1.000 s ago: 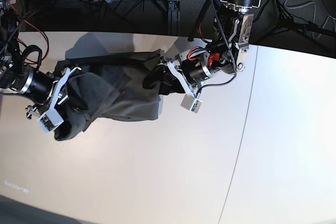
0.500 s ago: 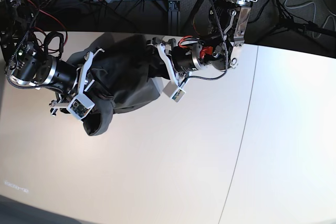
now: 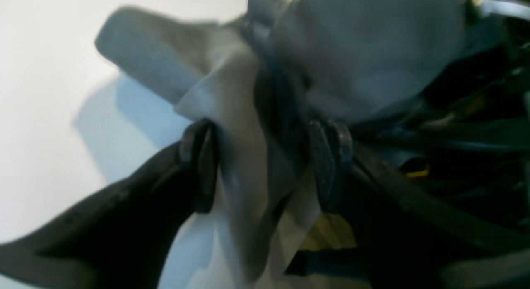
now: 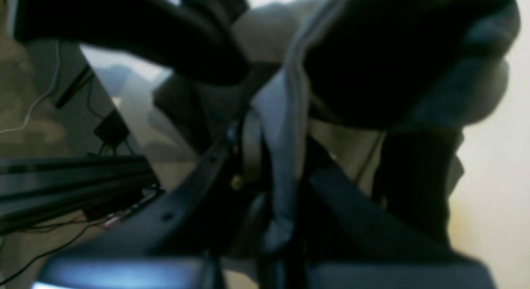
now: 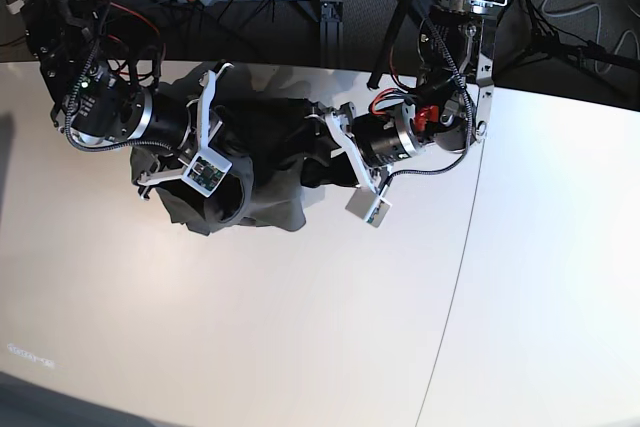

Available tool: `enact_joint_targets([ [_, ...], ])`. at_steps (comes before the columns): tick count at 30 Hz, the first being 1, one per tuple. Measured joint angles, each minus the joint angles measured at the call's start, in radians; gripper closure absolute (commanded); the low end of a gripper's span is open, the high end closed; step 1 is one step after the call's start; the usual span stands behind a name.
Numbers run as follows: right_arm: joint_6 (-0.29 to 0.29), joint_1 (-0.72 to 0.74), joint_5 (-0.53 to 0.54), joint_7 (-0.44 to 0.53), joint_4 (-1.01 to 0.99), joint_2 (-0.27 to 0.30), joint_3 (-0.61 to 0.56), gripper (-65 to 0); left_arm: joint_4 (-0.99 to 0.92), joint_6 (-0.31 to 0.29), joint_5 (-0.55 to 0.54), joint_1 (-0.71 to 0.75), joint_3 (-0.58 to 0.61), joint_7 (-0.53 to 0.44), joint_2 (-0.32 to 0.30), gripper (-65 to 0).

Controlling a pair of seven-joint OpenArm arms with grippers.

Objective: Fold the T-shirt properly
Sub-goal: 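Fold the right-held end over toward the left gripper, then lay the folded bundle down and reposition both grippers on its sides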

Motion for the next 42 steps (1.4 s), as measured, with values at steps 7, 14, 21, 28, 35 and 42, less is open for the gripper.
enact_joint_targets([
  [7, 0.0, 0.002, -0.03, 0.0, 0.0, -0.027, 0.0, 0.0, 0.027, -0.002, -0.026, 0.0, 0.001, 0.001, -0.052, -37.4],
  [14, -0.003, 0.014, -0.066, 0.026, 0.0, -0.047, 0.0, 0.0, 0.027, -0.002, -0.056, 0.025, 0.001, 0.004, -0.089, -37.4],
  [21, -0.003, 0.044, -0.116, 0.026, 0.0, -0.079, -0.004, 0.0, 0.027, -0.003, -0.058, 0.055, 0.001, 0.002, -0.086, -37.4],
  [28, -0.003, 0.081, -0.282, 0.027, -0.002, -0.114, -0.183, 0.0, 0.027, -0.003, -0.059, 0.055, -0.015, 0.0, -0.086, -37.4],
  [35, -0.004, 0.085, -0.386, 0.035, -0.003, -0.116, -0.274, 0.0, 0.027, -0.006, -0.044, 0.057, -0.014, 0.016, -0.089, -37.4],
  [42, -0.005, 0.092, -0.338, 0.056, -0.003, -0.139, -0.272, -32.4, 0.026, -0.008, -0.022, 0.059, -0.013, 0.038, -0.092, -37.4],
])
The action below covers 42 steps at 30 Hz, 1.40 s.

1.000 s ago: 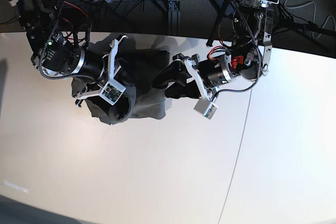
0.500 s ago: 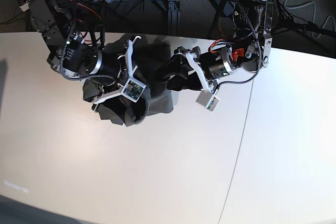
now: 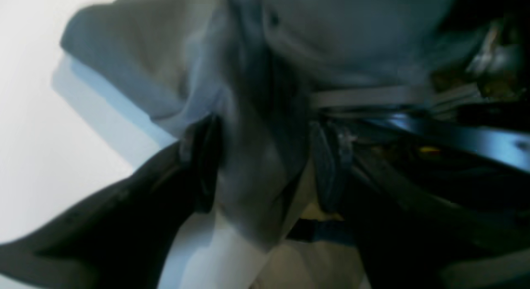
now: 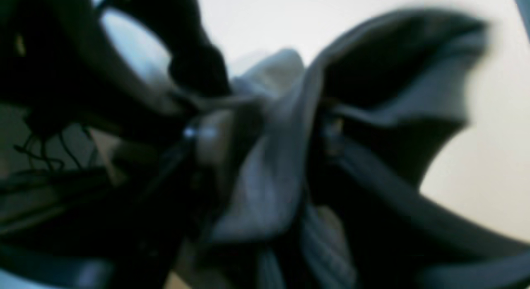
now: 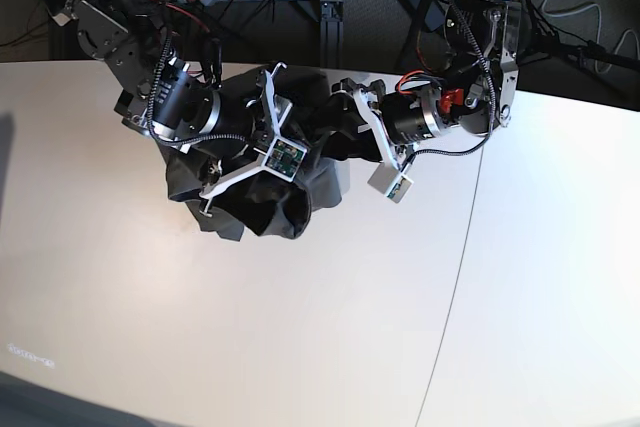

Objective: Fold the T-shirt properly
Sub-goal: 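Lay the folded bundle down and reposition both grippers on its sides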

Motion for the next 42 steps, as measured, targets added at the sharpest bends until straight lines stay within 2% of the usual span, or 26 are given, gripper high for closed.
enact_joint_targets([
  [12, 0.0, 0.001, 0.084, 0.011, 0.074, -0.035, 0.001, -32.3, 0.0, 0.0, -0.012, 0.001, 0.001, -0.011, -0.001, -37.4],
  [17, 0.0, -0.008, 0.098, 0.013, 0.093, -0.035, 0.059, -31.0, 0.0, 0.001, -0.024, -0.002, -0.016, -0.027, -0.013, -37.4],
  [19, 0.0, -0.01, 0.101, 0.011, 0.093, -0.035, 0.11, -23.9, 0.0, 0.001, -0.037, -0.007, -0.043, -0.039, -0.023, -37.4],
  [20, 0.0, -0.01, 0.101, 0.012, 0.093, -0.035, 0.142, -17.7, 0.001, 0.0, -0.037, -0.008, -0.061, -0.037, -0.028, -37.4],
  [22, 0.0, -0.009, 0.097, 0.015, 0.093, -0.036, 0.214, -0.8, 0.002, 0.0, -0.035, -0.01, -0.115, -0.038, -0.039, -37.4],
  [23, 0.0, -0.01, 0.092, 0.019, 0.093, -0.035, 0.251, 0.0, 0.011, 0.0, -0.035, -0.01, -0.143, -0.036, -0.044, -37.4],
  [24, 0.0, -0.01, 0.092, 0.02, 0.093, -0.035, 0.285, 0.0, 0.023, 0.0, -0.034, -0.01, -0.175, -0.032, -0.049, -35.7],
  [25, 0.0, -0.01, 0.094, 0.039, 0.089, -0.035, 0.318, 0.0, 0.036, 0.0, -0.034, -0.01, -0.206, -0.034, -0.052, -31.0],
  [28, -0.001, -0.006, 0.094, 0.135, 0.039, -0.035, 0.39, 0.0, 0.083, 0.001, -0.053, -0.01, -0.268, -0.034, -0.058, -10.9],
  [30, 0.0, 0.02, 0.098, 0.147, -0.029, -0.036, 0.394, 0.0, 0.105, -0.011, -0.117, -0.01, -0.267, 0.011, -0.06, 0.0],
  [34, -0.001, 0.135, 0.128, 0.157, -0.226, -0.083, 0.392, 0.0, 0.121, -0.014, -0.274, -0.001, -0.164, 0.127, -0.06, 0.0],
  [38, -0.002, 0.27, 0.169, 0.164, -0.461, -0.16, 0.393, 0.0, 0.192, -0.016, -0.261, 0.027, 0.039, 0.169, -0.06, 0.0],
  [42, 0.0, 0.376, 0.168, 0.153, -0.657, -0.235, 0.393, 0.0, 0.239, -0.017, -0.15, 0.039, 0.227, 0.159, -0.051, 0.0],
])
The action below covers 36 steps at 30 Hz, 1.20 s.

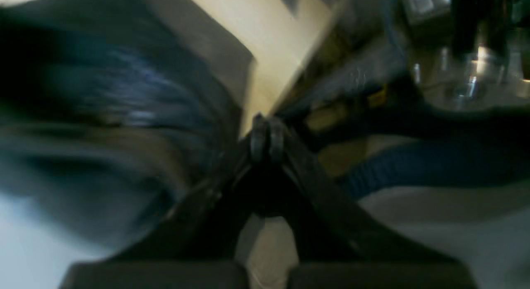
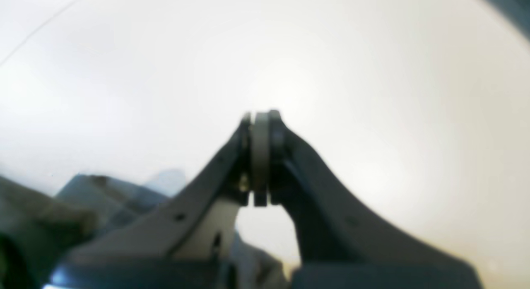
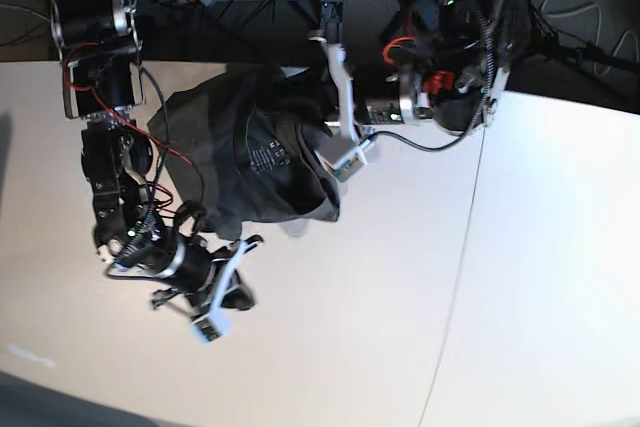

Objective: Fold the T-shirt properly
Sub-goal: 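Lay the folded bundle down and reposition both grippers on its sides, then press and square the folded shirt with both grippers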

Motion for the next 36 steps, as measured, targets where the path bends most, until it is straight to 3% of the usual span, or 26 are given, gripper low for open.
enact_joint_targets([
  [2, 0.0, 0.04, -0.002, -0.029, -0.068, -0.032, 0.0, 0.0, -0.01, 0.0, 0.084, 0.006, 0.068, -0.025, 0.011, 0.0],
  [5, -0.001, 0.071, 0.004, -0.098, -0.127, -0.061, -0.005, 0.0, -0.035, 0.0, 0.185, 0.006, 0.138, -0.137, 0.016, 0.0],
  [9, -0.001, 0.074, 0.041, -0.2, -0.142, -0.051, -0.043, 0.0, -0.051, 0.0, 0.373, -0.006, 0.155, -0.25, 0.018, 0.0],
  [12, -0.001, 0.075, 0.107, -0.276, -0.142, -0.021, -0.096, 0.0, -0.078, 0.0, 0.485, -0.028, 0.154, -0.274, 0.019, 0.0],
  [21, 0.0, 0.009, 0.296, -0.307, -0.121, 0.201, -0.151, 0.0, -0.294, 0.0, 0.516, -0.154, 0.14, -0.282, 0.012, 0.0],
  [27, 0.002, -0.138, 0.415, -0.326, 0.011, 0.344, -0.147, 0.0, -0.364, 0.0, 0.536, -0.251, 0.068, -0.333, -0.045, 0.0],
  [30, 0.002, -0.222, 0.413, -0.325, 0.093, 0.371, -0.124, 0.0, -0.392, 0.0, 0.576, -0.309, 0.062, -0.375, -0.076, 0.0],
  [36, 0.002, -0.338, 0.415, -0.334, 0.226, 0.351, -0.095, 0.0, -0.489, 0.0, 0.584, -0.399, 0.063, -0.427, -0.072, 0.0],
])
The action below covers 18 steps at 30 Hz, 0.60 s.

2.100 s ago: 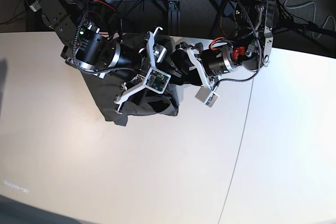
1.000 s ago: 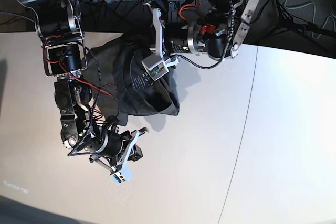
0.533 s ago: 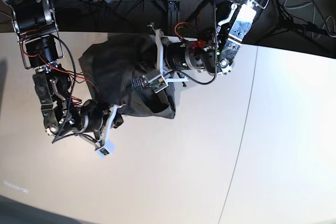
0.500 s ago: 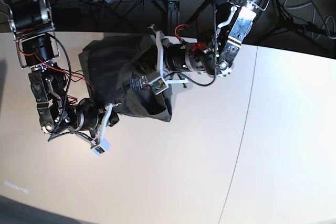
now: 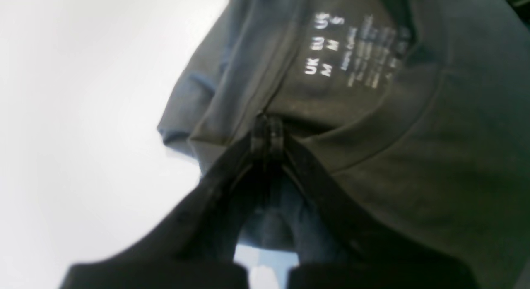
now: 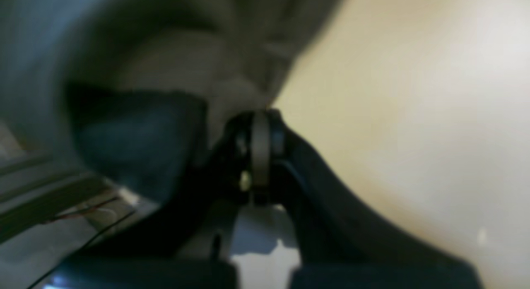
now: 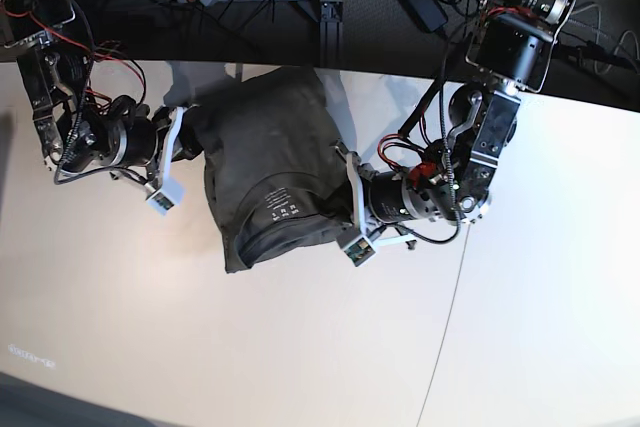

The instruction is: Fold the T-shirt properly

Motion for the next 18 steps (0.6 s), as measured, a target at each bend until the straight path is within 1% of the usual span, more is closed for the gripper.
enact_joint_targets([
  [7, 0.0, -0.035, -0.002, 0.0, 0.042, -0.094, 0.0, 0.0, -0.015, 0.0, 0.002, -0.046, 0.0, 0.001, 0.0, 0.0],
  [9, 0.0, -0.034, -0.021, 0.0, 0.043, -0.108, 0.001, 0.0, -0.015, 0.0, 0.0, -0.07, 0.0, 0.035, 0.0, 0.0],
  [11, 0.0, -0.035, -0.029, -0.003, 0.043, -0.11, 0.002, 0.0, -0.008, 0.0, -0.02, -0.089, -0.002, 0.111, -0.003, 0.0],
  [12, 0.0, -0.035, -0.029, -0.013, 0.043, -0.109, 0.011, 0.0, 0.009, 0.0, -0.045, -0.093, -0.011, 0.15, -0.005, 0.0],
  [14, 0.0, -0.04, -0.031, -0.016, 0.043, -0.109, 0.049, 0.0, 0.073, 0.0, -0.115, -0.084, -0.044, 0.194, -0.026, 0.0],
  [16, 0.0, -0.043, -0.022, -0.035, 0.043, -0.106, 0.111, 0.0, 0.167, 0.0, -0.203, -0.068, -0.086, 0.231, -0.062, 0.0],
  [18, 0.0, -0.042, 0.022, -0.085, 0.043, -0.104, 0.177, 0.0, 0.28, 0.0, -0.279, -0.034, -0.119, 0.272, -0.109, 0.0],
])
